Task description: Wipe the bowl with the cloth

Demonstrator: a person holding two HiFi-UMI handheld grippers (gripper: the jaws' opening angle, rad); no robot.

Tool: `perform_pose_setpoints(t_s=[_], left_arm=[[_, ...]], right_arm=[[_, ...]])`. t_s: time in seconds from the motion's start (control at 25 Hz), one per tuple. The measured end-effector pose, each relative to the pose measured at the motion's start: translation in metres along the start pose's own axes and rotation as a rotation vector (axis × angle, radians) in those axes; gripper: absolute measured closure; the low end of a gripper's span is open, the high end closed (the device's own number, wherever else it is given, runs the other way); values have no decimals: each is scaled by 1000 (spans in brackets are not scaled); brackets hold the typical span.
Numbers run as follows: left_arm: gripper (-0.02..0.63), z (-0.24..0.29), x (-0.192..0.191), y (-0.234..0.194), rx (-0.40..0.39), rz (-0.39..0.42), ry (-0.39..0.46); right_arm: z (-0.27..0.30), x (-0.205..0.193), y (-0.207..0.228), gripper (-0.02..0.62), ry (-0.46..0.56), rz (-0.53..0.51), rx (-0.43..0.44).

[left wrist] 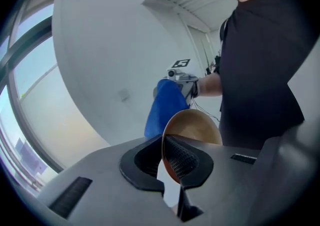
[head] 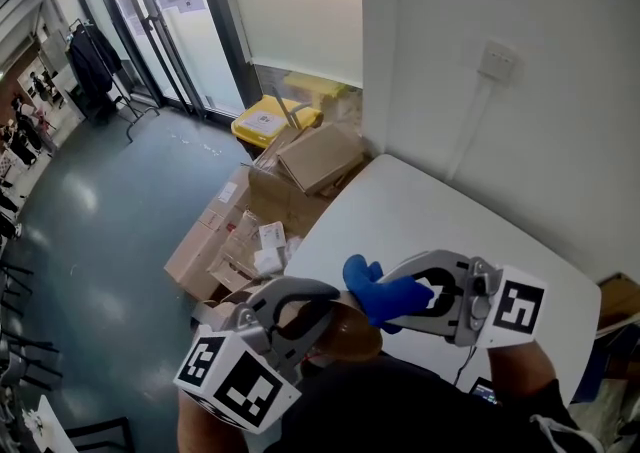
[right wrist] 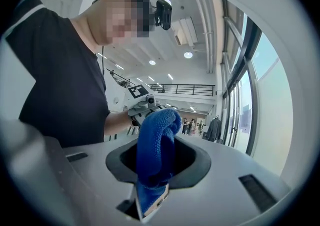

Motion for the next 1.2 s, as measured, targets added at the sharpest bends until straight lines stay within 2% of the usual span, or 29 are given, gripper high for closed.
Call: perform_pose_setpoints(t_s=[0.28,0.52,0.64,0.72,0.84,1.0,1.08,1.2], left_arm=[[584,10,5,1,-18,54,-49],[586,30,2,2,-22,79,-103],[586,39,-12,-4,-8,43,-123],[585,43,-21,-10,-2,-9,-113],[584,47,-32,-18,5,-113,-72],[586,60,-46,-24,3,-282,-18],[586,68,-55,-27,3,-374,2],[586,81,-73,-31,12,-522,31]], right_arm=[[2,2,3,518,35,59,5],[-2,23,-3,518,206,164,85],[-13,30,-7,518,320,245,130],[-26,32,-4,518,381,288,115],[-48,23,4,518,414,336,29],[-78,-8,13,518,346,402,-166],[-93,-29,19,518,311,473,-281],[-114,-59,29,518,324,622,-420]])
Point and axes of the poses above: the fingertips, and each gripper's own axes: z forward along the fingers, y to its right, x out of its top, the point moved 9 cm from there along -z, backward along the fingers, and after that the axes turned 8 degrees about -x, right-handed, at the moved point
